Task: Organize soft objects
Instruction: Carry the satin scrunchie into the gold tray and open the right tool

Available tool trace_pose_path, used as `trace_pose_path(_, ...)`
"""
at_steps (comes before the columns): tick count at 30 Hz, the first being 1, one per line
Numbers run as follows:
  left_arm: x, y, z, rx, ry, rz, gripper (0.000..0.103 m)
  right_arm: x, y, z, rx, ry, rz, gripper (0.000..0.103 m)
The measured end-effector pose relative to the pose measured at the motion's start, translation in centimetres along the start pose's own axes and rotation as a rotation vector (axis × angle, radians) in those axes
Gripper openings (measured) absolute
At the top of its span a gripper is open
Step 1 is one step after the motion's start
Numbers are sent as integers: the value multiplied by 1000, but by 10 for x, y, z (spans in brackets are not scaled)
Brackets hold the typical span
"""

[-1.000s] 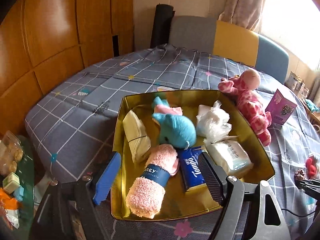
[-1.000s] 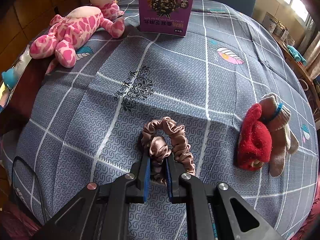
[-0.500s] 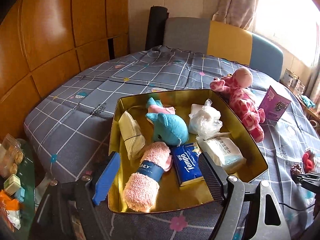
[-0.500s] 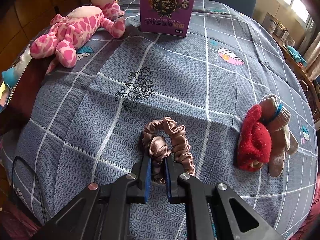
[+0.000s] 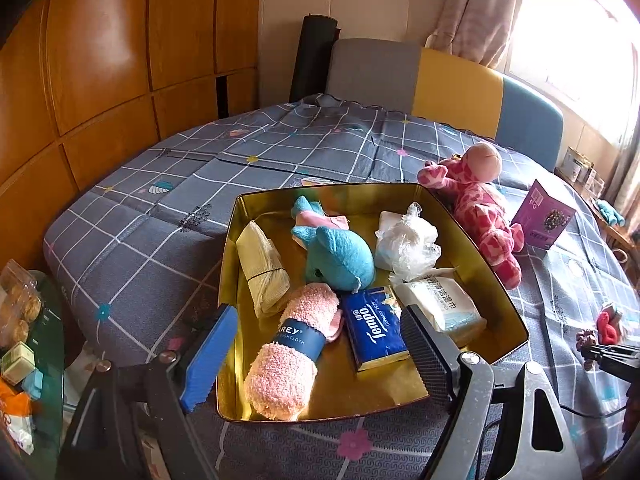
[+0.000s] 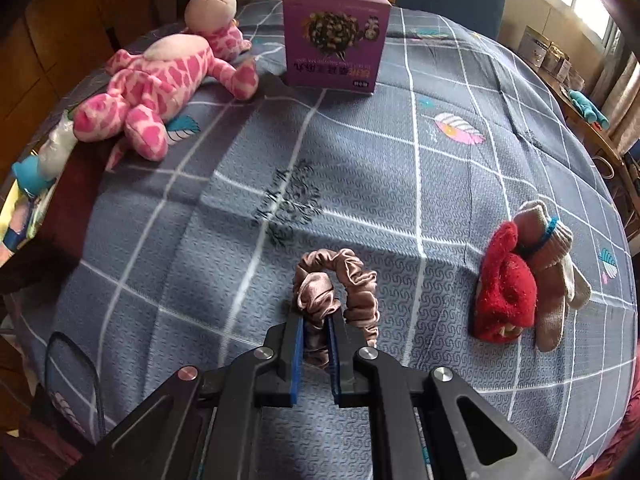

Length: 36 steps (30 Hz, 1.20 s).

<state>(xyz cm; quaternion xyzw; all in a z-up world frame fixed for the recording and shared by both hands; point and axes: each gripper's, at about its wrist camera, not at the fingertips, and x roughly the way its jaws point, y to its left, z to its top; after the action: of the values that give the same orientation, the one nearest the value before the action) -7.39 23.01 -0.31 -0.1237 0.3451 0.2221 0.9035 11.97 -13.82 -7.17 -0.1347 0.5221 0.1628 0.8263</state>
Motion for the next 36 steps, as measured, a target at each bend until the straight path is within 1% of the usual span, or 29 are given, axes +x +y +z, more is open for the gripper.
trace_pose_path(5,0,3,0,-10,0,0,84,-18,20,10,-9,-51,58,9)
trace_pose_path(9,1,8,1,-22,-2,3,84,-36,48,19,-42,-100,144,9)
trace_pose_path(16,5,17,3,-45,3,16,84,-56,119,38,-142,-145,324,9)
trace_pose_path(21,5,28,7,-72,-6,38,84,-63,176,51,-215,-154,444,9)
trace_pose_path(23,5,33,8,-83,-9,48,84,-61,198,56,-239,-146,482,9)
trace_pose_path(25,6,36,9,-93,-11,56,84,-55,220,60,-263,-137,502,9)
trace_pose_path(28,8,41,9,-102,-9,64,85,-36,250,62,-286,-82,548,10)
trace_pose_path(31,12,43,8,-109,1,66,85,-6,275,57,-306,-18,527,13)
trace_pose_path(34,13,43,7,-104,6,69,85,18,284,49,-305,43,497,15)
trace_pose_path(35,14,43,6,-105,8,68,85,21,284,48,-305,50,500,17)
trace_pose_path(36,14,42,6,-104,9,67,85,21,284,46,-306,46,509,22)
